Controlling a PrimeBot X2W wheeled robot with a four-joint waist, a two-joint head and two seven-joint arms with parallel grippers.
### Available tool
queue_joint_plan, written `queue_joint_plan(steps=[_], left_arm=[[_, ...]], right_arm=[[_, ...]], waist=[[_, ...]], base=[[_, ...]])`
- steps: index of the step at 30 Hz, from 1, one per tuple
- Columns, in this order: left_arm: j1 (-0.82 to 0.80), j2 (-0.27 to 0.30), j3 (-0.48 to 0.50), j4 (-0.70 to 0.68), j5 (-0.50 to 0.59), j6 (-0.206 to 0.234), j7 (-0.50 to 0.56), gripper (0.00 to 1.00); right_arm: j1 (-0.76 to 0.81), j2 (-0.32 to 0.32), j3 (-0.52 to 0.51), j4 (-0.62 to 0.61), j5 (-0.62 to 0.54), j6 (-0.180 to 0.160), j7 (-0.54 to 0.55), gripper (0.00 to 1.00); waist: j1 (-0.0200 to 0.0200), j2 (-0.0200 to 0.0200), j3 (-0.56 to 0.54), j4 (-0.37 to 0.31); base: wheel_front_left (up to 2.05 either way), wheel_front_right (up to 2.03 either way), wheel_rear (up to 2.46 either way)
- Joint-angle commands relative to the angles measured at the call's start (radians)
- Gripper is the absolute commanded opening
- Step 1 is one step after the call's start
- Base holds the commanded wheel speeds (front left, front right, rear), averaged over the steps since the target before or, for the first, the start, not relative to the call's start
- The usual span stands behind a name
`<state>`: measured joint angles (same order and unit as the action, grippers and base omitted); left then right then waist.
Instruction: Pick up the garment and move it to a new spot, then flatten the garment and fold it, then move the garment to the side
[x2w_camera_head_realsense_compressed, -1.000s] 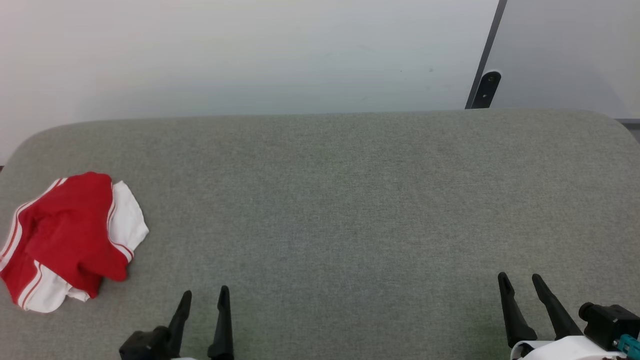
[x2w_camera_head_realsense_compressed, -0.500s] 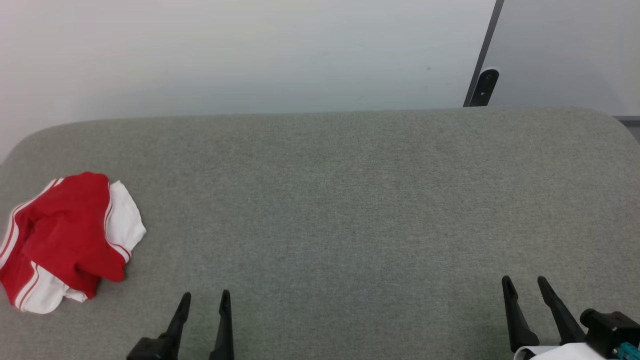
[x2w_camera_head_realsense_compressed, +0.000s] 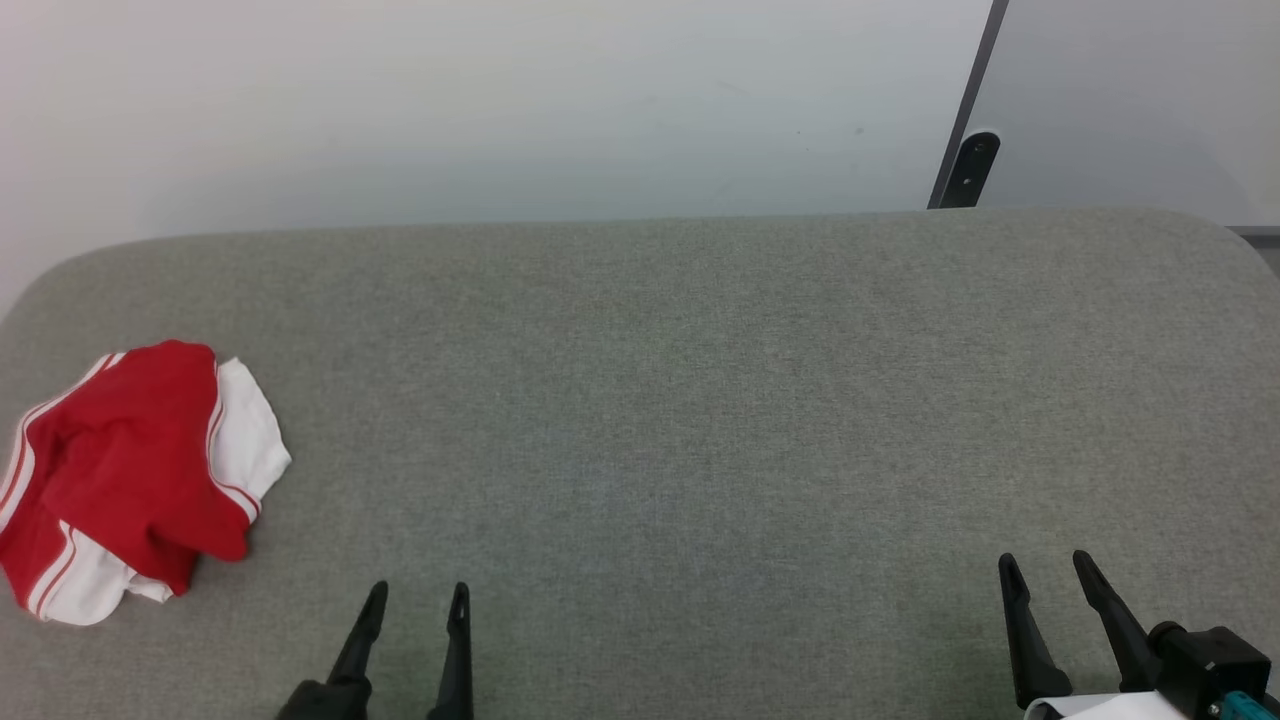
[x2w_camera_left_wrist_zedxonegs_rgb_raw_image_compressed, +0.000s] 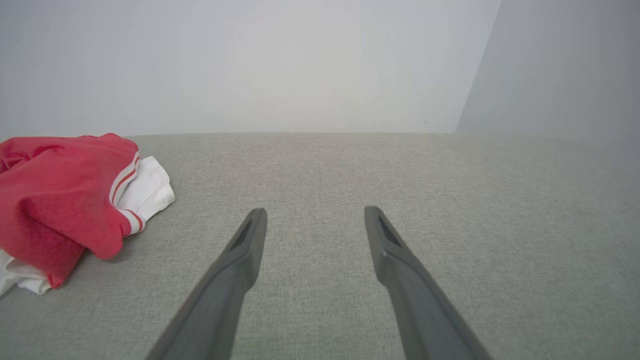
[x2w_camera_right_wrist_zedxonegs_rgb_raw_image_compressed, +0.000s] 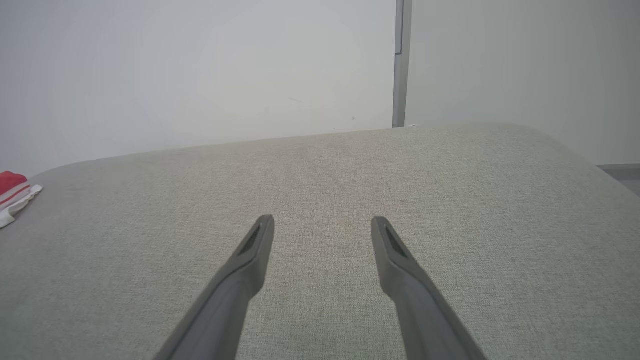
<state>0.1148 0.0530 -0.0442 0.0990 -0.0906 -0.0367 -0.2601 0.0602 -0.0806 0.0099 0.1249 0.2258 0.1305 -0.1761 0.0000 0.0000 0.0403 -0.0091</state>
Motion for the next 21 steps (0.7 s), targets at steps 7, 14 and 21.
queue_joint_plan(steps=[7, 14, 21], left_arm=[[0.011, -0.002, 0.007, -0.002, 0.007, -0.007, -0.005, 1.00], [0.017, -0.003, 0.010, 0.006, -0.024, -0.013, -0.005, 1.00], [-0.008, -0.002, 0.000, 0.017, -0.023, -0.010, -0.005, 1.00]], right_arm=[[0.011, 0.003, 0.002, 0.000, -0.006, 0.000, -0.009, 1.00], [0.016, 0.006, 0.001, 0.003, 0.003, 0.000, -0.012, 1.00], [0.028, 0.010, -0.013, -0.007, 0.007, 0.000, -0.018, 1.00]], waist=[[0.0000, 0.0000, -0.001, 0.001], [0.0000, 0.0000, -0.006, 0.003], [0.0000, 0.0000, -0.003, 0.088]], base=[[0.00, 0.00, 0.00], [0.00, 0.00, 0.00], [0.00, 0.00, 0.00]])
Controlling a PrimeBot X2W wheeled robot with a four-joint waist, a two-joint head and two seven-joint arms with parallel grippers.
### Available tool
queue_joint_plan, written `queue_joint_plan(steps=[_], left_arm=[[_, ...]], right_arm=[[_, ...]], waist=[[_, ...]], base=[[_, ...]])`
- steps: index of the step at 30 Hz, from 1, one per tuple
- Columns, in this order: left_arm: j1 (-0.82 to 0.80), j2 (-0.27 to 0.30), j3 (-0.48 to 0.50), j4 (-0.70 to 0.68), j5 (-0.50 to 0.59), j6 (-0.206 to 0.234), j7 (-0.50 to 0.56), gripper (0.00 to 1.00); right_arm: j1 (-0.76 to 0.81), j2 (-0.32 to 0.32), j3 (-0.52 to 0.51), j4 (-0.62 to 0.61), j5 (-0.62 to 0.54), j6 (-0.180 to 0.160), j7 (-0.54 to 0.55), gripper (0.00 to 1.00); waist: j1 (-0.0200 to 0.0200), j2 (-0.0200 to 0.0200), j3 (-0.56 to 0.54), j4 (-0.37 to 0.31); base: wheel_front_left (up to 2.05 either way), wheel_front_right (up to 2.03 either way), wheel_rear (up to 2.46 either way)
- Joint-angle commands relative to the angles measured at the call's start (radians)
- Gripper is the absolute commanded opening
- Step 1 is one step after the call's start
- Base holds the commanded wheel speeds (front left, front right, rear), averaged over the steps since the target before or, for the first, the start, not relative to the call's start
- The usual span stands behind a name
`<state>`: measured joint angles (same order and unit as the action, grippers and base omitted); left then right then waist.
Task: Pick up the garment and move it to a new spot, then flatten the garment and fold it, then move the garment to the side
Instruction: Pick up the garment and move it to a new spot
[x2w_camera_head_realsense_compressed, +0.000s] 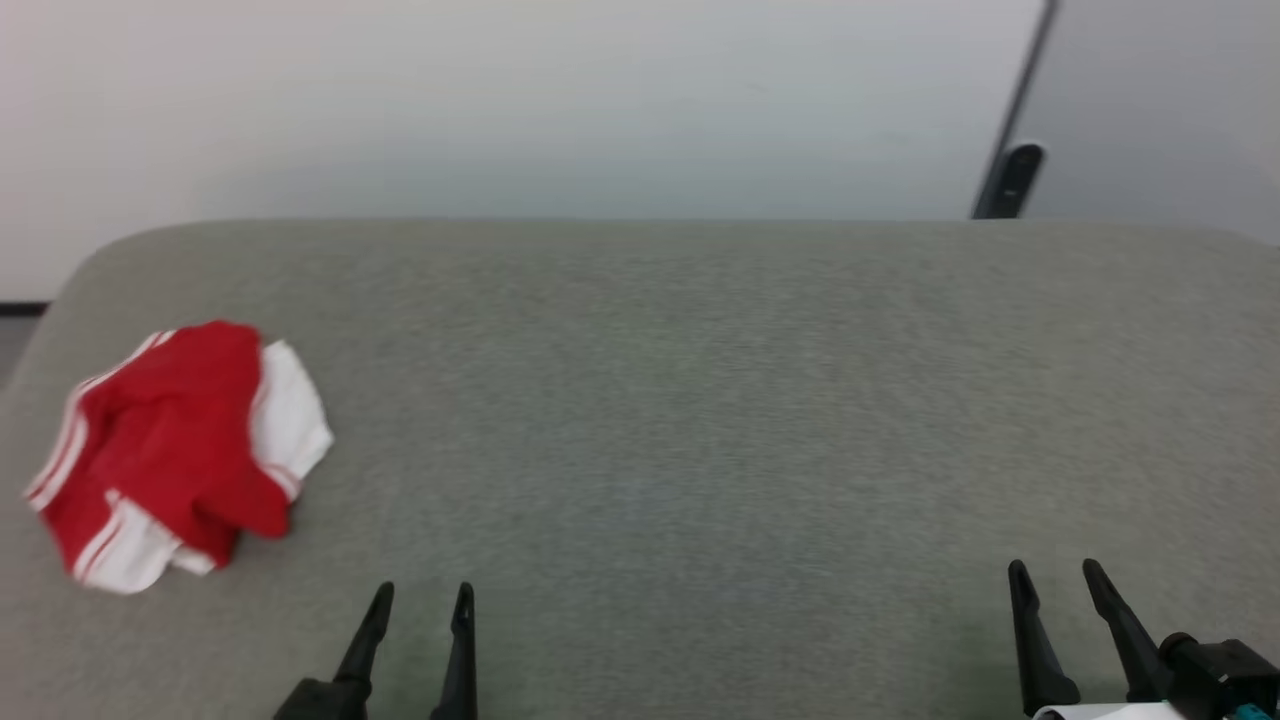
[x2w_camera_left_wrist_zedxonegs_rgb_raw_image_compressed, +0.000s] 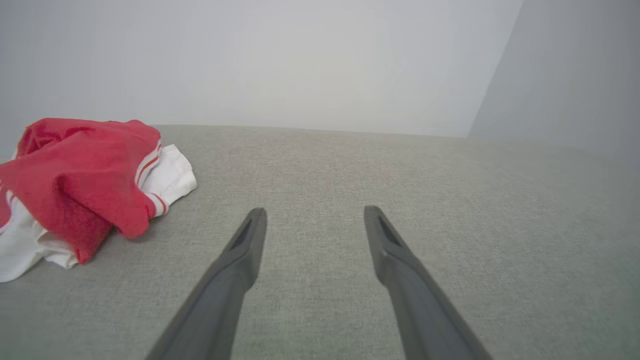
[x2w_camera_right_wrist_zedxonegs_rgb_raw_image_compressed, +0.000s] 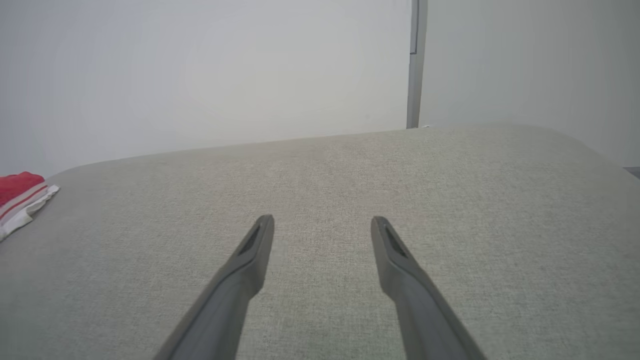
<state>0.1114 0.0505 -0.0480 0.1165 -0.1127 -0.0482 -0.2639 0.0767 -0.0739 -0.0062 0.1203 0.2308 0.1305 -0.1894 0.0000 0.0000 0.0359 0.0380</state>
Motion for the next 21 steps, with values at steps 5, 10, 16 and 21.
queue_joint_plan(steps=[5, 10, 16, 21], left_arm=[[0.001, 0.000, -0.001, 0.010, -0.024, 0.026, -0.001, 1.00], [0.012, 0.000, -0.026, 0.007, -0.047, 0.051, -0.001, 1.00], [0.016, 0.000, -0.045, 0.001, -0.074, 0.084, -0.001, 1.00], [0.035, 0.001, -0.027, -0.016, -0.093, 0.113, -0.001, 1.00]], right_arm=[[0.004, 0.000, 0.025, -0.006, -0.005, 0.000, 0.000, 1.00], [-0.003, -0.016, 0.048, -0.007, 0.001, 0.000, 0.003, 1.00], [-0.005, -0.031, 0.084, -0.004, 0.005, 0.000, 0.011, 1.00], [-0.041, -0.047, 0.141, -0.007, 0.001, 0.000, 0.033, 1.00]], waist=[[0.0000, 0.0000, 0.004, 0.149], [0.0000, 0.0000, 0.005, 0.269], [0.0000, 0.0000, 0.010, 0.419], [0.0000, 0.0000, 0.021, 0.491]], base=[[0.00, 0.00, 0.00], [0.00, 0.00, 0.00], [0.00, 0.00, 0.00], [0.00, 0.00, 0.00]])
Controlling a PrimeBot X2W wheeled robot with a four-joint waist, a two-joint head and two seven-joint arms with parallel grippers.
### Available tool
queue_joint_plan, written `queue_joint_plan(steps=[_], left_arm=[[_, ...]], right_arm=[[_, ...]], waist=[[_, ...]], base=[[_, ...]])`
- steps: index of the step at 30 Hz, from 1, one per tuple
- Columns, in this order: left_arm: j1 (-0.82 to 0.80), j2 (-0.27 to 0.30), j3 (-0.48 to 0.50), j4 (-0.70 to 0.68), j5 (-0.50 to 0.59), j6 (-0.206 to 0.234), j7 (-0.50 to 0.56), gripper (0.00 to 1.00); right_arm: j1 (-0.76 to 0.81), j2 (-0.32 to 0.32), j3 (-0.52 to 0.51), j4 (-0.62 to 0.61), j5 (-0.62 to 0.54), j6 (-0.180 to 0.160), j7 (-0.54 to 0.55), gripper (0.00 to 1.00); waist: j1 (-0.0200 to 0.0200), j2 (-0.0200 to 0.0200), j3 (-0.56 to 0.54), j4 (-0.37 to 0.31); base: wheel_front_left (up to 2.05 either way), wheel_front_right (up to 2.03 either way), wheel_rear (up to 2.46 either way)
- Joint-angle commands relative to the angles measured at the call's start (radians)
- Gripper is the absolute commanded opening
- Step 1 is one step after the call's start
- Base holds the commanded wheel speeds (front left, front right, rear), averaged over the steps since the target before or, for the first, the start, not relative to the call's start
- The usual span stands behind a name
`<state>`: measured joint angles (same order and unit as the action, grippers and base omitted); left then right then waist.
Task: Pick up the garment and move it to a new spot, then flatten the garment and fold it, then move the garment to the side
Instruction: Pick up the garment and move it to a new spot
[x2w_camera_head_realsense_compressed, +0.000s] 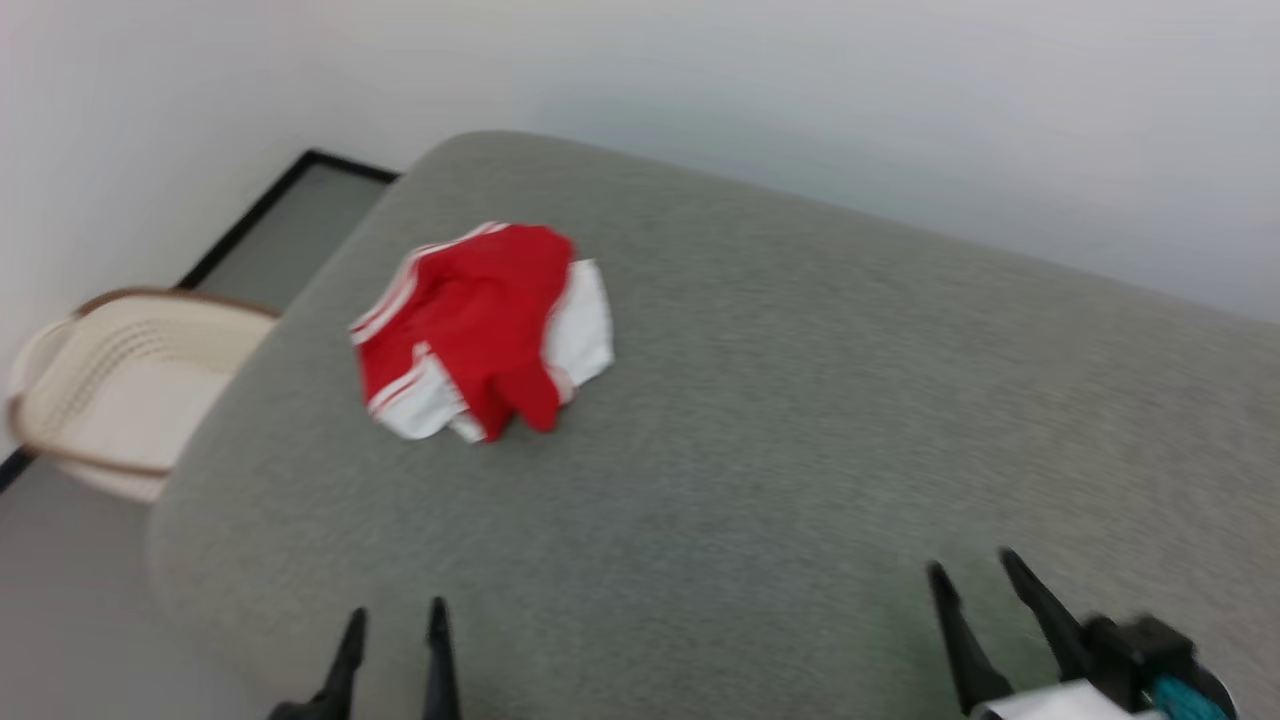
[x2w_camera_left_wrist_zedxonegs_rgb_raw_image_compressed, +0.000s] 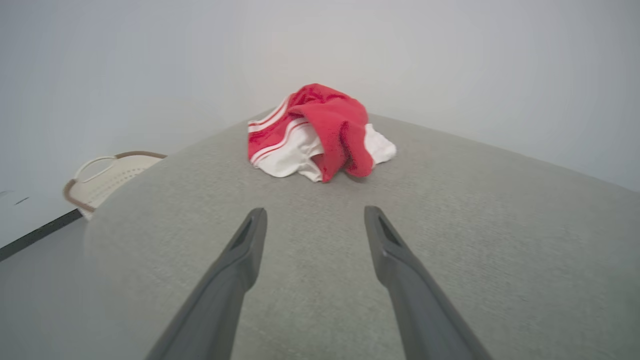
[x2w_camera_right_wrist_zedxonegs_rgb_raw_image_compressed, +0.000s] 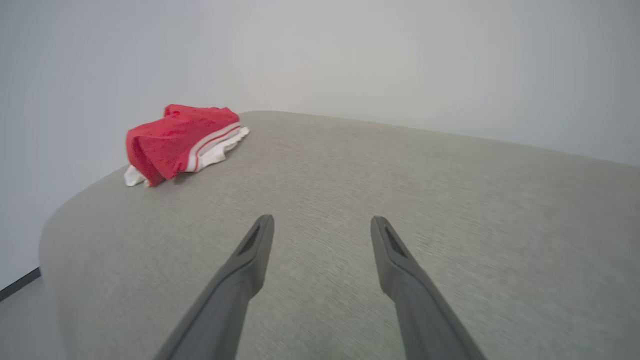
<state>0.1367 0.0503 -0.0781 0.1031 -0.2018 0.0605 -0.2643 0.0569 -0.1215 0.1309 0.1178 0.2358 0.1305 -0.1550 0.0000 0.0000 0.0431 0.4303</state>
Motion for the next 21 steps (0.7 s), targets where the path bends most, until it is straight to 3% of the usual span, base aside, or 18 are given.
queue_joint_plan(steps=[1, 8, 14, 17, 21], left_arm=[[0.013, 0.000, 0.006, -0.012, -0.011, 0.012, 0.000, 1.00], [0.044, 0.000, 0.010, -0.072, -0.057, 0.073, 0.000, 1.00], [0.060, 0.001, 0.009, -0.094, -0.063, 0.091, 0.000, 1.00], [0.044, 0.001, 0.008, -0.090, -0.066, 0.074, 0.000, 1.00], [-0.029, 0.003, 0.007, -0.057, -0.024, 0.010, 0.000, 1.00]], right_arm=[[-0.033, -0.008, 0.020, -0.005, -0.003, 0.000, 0.007, 1.00], [-0.135, -0.057, 0.132, 0.033, 0.029, 0.000, 0.033, 1.00], [-0.174, -0.073, 0.174, 0.077, 0.056, 0.000, 0.012, 1.00], [-0.162, -0.069, 0.168, 0.092, 0.060, 0.000, -0.002, 1.00], [-0.126, -0.055, 0.133, 0.091, 0.047, 0.000, -0.022, 1.00]], waist=[[0.0000, 0.0000, 0.019, 0.102], [0.0000, 0.0000, 0.043, 0.116], [0.0000, 0.0000, 0.042, 0.115], [0.0000, 0.0000, 0.035, 0.111], [0.0000, 0.0000, 0.027, 0.098]], base=[[0.00, 0.00, 0.00], [0.00, 0.00, 0.00], [0.00, 0.00, 0.00], [0.00, 0.00, 0.00], [0.00, 0.00, 0.00]])
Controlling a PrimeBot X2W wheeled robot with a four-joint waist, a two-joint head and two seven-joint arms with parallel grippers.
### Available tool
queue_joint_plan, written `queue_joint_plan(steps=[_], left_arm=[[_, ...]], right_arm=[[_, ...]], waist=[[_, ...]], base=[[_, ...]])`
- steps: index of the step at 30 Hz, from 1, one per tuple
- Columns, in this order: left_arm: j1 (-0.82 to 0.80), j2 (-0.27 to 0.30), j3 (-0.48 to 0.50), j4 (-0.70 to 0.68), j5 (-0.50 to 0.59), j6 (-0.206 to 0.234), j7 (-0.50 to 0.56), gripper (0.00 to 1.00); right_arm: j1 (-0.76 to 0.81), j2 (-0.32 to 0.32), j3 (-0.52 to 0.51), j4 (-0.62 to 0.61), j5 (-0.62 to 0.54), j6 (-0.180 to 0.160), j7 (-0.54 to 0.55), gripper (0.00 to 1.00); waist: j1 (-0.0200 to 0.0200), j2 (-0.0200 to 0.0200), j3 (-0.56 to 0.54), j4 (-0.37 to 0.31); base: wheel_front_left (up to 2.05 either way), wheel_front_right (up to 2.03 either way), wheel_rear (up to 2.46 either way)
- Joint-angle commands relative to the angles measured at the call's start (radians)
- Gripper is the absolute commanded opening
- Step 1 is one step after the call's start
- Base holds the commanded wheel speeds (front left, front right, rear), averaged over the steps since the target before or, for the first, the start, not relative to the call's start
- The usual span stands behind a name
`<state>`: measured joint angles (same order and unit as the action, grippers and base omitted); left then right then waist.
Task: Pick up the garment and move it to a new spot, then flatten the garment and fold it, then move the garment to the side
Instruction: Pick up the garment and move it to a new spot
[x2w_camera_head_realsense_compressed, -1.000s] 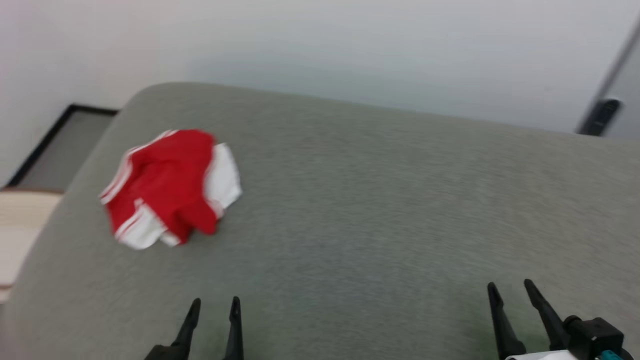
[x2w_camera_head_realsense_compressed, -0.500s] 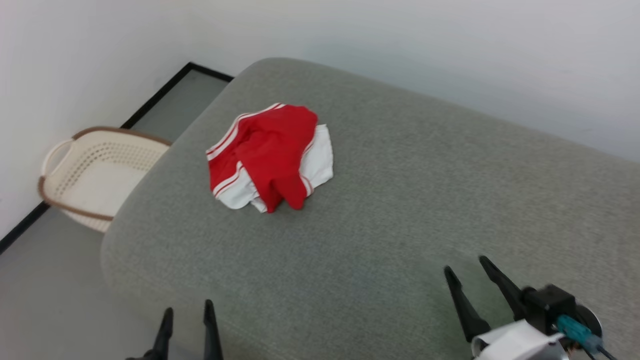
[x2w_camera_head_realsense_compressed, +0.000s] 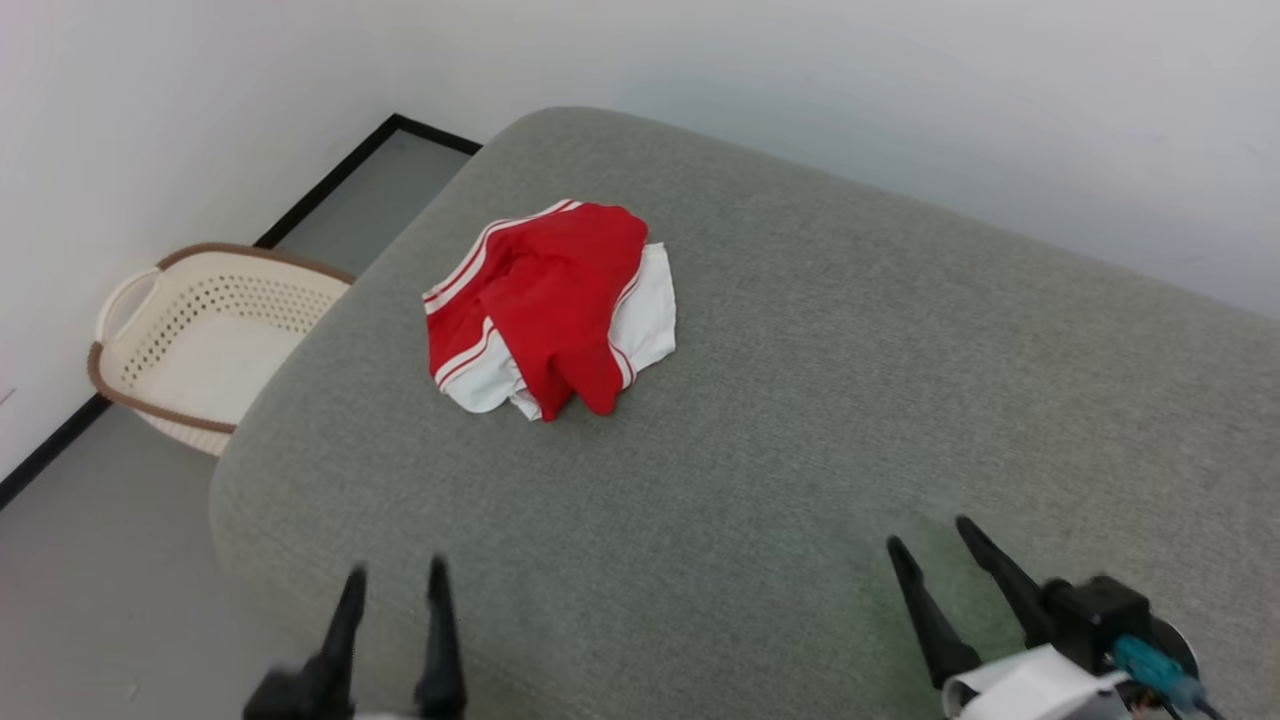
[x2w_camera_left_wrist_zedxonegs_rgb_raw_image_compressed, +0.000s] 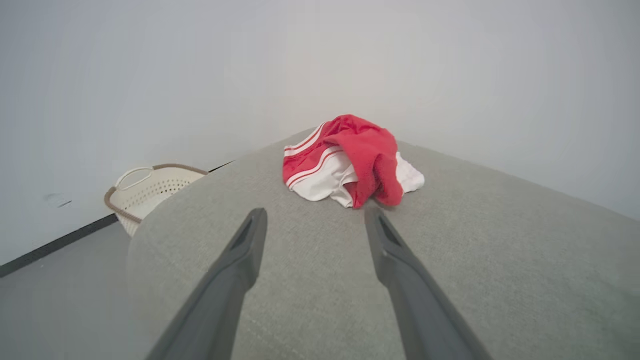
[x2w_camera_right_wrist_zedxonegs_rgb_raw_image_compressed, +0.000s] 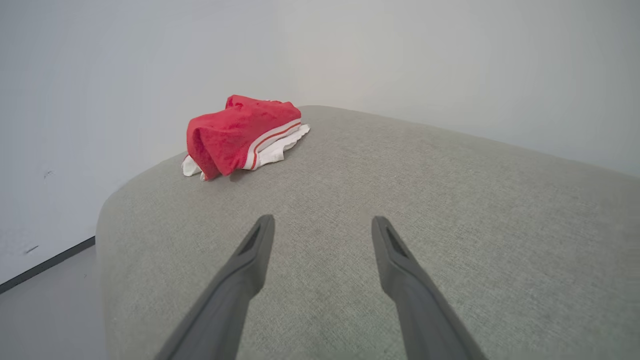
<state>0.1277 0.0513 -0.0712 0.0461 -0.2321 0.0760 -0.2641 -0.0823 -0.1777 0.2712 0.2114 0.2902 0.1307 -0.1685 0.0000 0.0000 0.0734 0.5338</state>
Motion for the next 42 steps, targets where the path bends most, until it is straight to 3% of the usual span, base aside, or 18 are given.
queue_joint_plan(steps=[1, 7, 12, 19, 23, 29, 34, 38, 42], left_arm=[[-0.050, 0.008, 0.001, 0.014, 0.019, -0.027, -0.001, 1.00], [-0.302, 0.064, 0.058, 0.063, 0.041, -0.118, 0.000, 1.00], [-0.561, 0.155, 0.094, 0.196, -0.003, -0.175, 0.012, 1.00], [-0.895, 0.319, 0.093, 0.519, -0.085, -0.204, 0.163, 1.00], [-1.012, 0.380, 0.064, 0.745, -0.151, -0.206, 0.352, 1.00], [-1.086, 0.449, -0.030, 0.955, -0.231, -0.207, 0.655, 1.00], [-1.100, 0.487, -0.047, 1.085, -0.279, -0.207, 0.834, 1.00], [-1.097, 0.502, -0.042, 1.134, -0.290, -0.202, 0.848, 1.00], [-1.069, 0.466, -0.027, 1.183, -0.313, -0.193, 0.822, 1.00]], right_arm=[[0.022, 0.006, -0.021, -0.008, -0.013, 0.000, -0.012, 1.00], [0.027, 0.016, -0.042, -0.068, -0.056, 0.000, 0.003, 1.00], [-0.012, 0.023, -0.033, -0.104, -0.066, 0.000, 0.006, 1.00], [-0.060, 0.045, -0.003, -0.098, -0.059, 0.000, -0.020, 1.00], [-0.090, 0.060, 0.030, -0.084, -0.055, 0.000, -0.039, 1.00], [-0.124, 0.070, 0.072, -0.061, -0.047, 0.000, -0.057, 1.00], [-0.153, 0.067, 0.108, -0.058, -0.046, 0.000, -0.060, 1.00], [-0.174, 0.066, 0.120, -0.067, -0.046, 0.000, -0.054, 1.00], [-0.181, 0.070, 0.124, -0.082, -0.052, 0.000, -0.049, 1.00]], waist=[[0.0000, 0.0000, -0.004, -0.009], [0.0000, 0.0000, 0.059, -0.143], [0.0000, 0.0000, 0.139, -0.273], [0.0000, 0.0000, 0.212, -0.401], [0.0000, 0.0000, 0.233, -0.453], [0.0000, 0.0000, 0.261, -0.504], [0.0000, 0.0000, 0.296, -0.543], [0.0000, 0.0000, 0.319, -0.562], [0.0000, 0.0000, 0.335, -0.573]], base=[[0.00, 0.00, 0.00], [0.00, 0.00, 0.00], [0.00, 0.00, 0.00], [0.00, 0.00, 0.00], [0.00, 0.00, 0.00], [0.00, 0.00, 0.00], [0.00, 0.00, 0.00], [0.00, 0.00, 0.00], [0.00, 0.00, 0.00]])
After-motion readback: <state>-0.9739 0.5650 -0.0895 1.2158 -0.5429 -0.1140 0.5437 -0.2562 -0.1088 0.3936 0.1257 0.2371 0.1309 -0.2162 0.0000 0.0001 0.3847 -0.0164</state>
